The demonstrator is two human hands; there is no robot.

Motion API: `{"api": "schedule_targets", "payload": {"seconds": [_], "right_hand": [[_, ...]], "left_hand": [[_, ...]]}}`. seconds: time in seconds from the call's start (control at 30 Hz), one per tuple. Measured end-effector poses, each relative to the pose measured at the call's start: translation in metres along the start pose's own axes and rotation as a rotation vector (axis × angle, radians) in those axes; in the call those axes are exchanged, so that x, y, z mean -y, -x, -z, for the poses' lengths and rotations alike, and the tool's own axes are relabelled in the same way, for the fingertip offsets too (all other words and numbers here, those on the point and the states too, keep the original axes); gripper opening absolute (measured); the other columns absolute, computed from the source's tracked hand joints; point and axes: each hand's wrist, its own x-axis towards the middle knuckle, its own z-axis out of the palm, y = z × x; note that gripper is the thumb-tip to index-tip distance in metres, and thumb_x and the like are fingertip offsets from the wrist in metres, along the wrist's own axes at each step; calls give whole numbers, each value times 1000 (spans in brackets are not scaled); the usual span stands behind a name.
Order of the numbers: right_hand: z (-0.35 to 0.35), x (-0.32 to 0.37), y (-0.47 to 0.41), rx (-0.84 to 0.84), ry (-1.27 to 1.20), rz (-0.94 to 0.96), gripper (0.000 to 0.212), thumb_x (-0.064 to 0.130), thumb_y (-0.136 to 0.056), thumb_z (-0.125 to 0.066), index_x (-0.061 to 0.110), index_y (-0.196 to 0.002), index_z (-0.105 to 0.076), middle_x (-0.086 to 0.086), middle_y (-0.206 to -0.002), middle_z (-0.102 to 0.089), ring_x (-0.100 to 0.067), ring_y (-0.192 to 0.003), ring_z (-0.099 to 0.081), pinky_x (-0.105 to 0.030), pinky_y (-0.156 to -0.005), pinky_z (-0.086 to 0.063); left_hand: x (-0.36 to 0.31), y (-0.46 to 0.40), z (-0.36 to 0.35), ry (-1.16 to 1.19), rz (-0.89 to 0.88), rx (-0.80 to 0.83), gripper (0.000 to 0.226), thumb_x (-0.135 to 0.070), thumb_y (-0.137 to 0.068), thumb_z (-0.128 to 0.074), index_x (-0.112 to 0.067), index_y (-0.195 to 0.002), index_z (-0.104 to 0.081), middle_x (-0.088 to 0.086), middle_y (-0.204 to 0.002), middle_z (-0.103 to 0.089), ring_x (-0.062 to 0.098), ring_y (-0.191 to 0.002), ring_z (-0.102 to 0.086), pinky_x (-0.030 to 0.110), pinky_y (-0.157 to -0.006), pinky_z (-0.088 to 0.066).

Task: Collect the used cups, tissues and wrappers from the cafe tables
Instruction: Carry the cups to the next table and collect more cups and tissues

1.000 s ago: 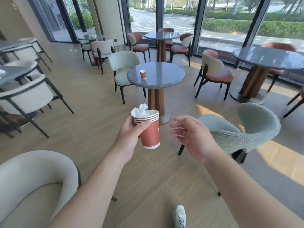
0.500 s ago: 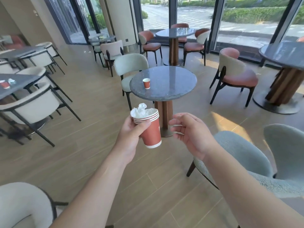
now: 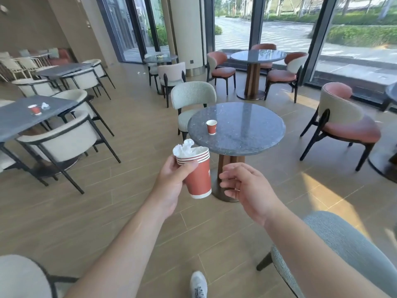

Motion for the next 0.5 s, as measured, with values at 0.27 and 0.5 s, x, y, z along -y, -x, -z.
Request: {"api": "schedule_targets", "payload": {"seconds": [0.27,0.5], "right_hand": [[-13,-1,-120,-47,64,-28,15,22,-82,-59,16,-92,-68,-4,-84,-70,-18,-72,-62,-23,-58,-50],[-50,12,-259,-97,152,-56,15,12,-95,-51,13,-95,-67,1,-78,-71,-15,-68,-62,-25,-62,-47]], "left_hand": [[38,-132,33,67,70,-7,45,-26,-77,-71,-22,-121,-65,-5,-106,-78,11,-92,-73,24,-72,-56],[46,-265,72,147,104,-3,42,-24,-78,-70,-21,-120,-66,-5,-103,-78,9,-86,-74,20,-65,-55]]}}
